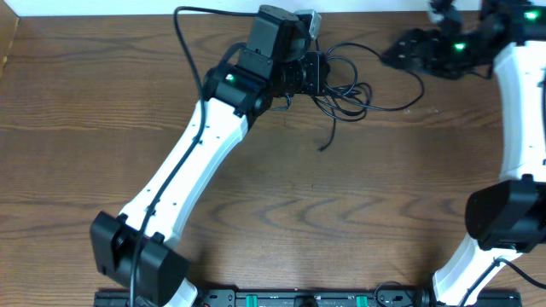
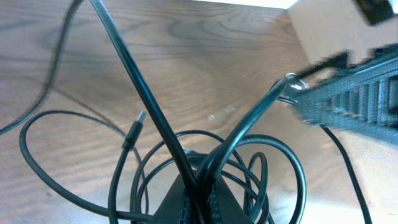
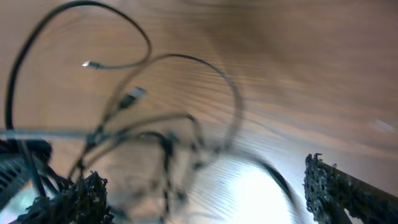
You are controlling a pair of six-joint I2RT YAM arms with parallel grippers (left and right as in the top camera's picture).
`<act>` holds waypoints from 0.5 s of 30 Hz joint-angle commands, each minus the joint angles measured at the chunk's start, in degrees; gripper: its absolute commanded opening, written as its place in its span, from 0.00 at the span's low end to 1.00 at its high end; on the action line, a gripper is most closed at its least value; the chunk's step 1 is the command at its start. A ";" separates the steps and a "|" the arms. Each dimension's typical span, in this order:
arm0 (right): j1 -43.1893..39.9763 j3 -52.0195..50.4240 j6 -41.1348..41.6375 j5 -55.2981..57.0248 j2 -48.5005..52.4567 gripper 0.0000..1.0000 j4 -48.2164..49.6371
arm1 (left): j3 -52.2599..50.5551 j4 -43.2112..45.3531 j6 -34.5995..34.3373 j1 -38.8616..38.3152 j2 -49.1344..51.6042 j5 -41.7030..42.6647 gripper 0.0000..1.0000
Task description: Untangle cables
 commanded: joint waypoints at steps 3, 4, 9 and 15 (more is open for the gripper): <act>6.10 -0.20 -0.61 -6.60 0.48 0.99 3.67 | 0.26 -2.89 -3.39 1.01 1.42 1.55 0.07; 6.64 -0.20 -0.26 -6.58 0.48 0.99 4.13 | 0.26 -3.37 -3.39 1.05 1.44 0.87 0.07; 7.58 -0.20 0.33 -6.60 0.48 0.99 4.28 | 0.26 -4.96 -3.67 1.05 1.44 -3.19 0.08; 9.86 -0.52 0.35 -1.01 0.48 0.91 1.64 | 0.26 -3.32 -6.27 1.03 1.44 -3.61 0.07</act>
